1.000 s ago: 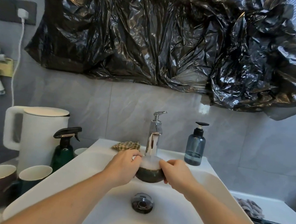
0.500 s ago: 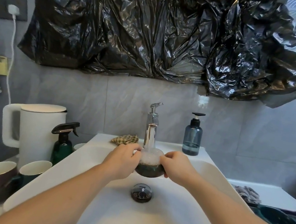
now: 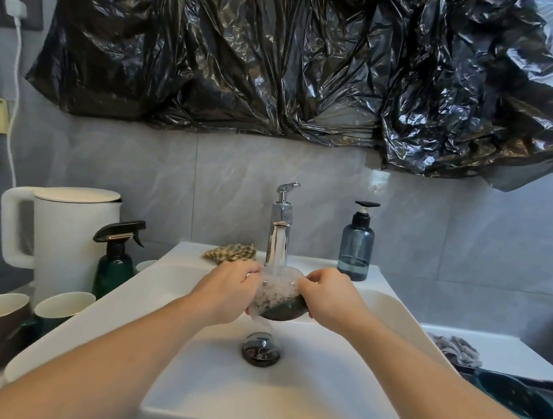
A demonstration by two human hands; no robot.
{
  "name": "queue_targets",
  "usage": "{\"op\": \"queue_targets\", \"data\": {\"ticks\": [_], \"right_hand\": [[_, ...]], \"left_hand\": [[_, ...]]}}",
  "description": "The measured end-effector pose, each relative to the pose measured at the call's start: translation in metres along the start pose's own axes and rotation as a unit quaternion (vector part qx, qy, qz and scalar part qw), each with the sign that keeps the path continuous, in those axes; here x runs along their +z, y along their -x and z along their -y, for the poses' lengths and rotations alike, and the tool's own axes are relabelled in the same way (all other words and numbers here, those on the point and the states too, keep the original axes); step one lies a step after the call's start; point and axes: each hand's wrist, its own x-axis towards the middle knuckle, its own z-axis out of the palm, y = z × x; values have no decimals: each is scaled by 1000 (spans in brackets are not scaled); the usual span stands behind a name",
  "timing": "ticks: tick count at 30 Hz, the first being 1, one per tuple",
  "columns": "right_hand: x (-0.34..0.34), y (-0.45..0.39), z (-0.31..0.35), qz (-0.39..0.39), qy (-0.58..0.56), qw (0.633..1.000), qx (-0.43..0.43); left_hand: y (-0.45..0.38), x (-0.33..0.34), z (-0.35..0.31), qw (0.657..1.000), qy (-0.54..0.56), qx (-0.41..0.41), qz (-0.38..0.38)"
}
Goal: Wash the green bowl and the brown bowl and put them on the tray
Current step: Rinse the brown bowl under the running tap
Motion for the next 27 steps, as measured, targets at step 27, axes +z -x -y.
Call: {"op": "queue_targets", "data": {"ticks": [27], "right_hand": [[2,-3,1,-18,16,1000,-12]], "left_hand": [[-4,-6,2,997,10,-74,33]]}}
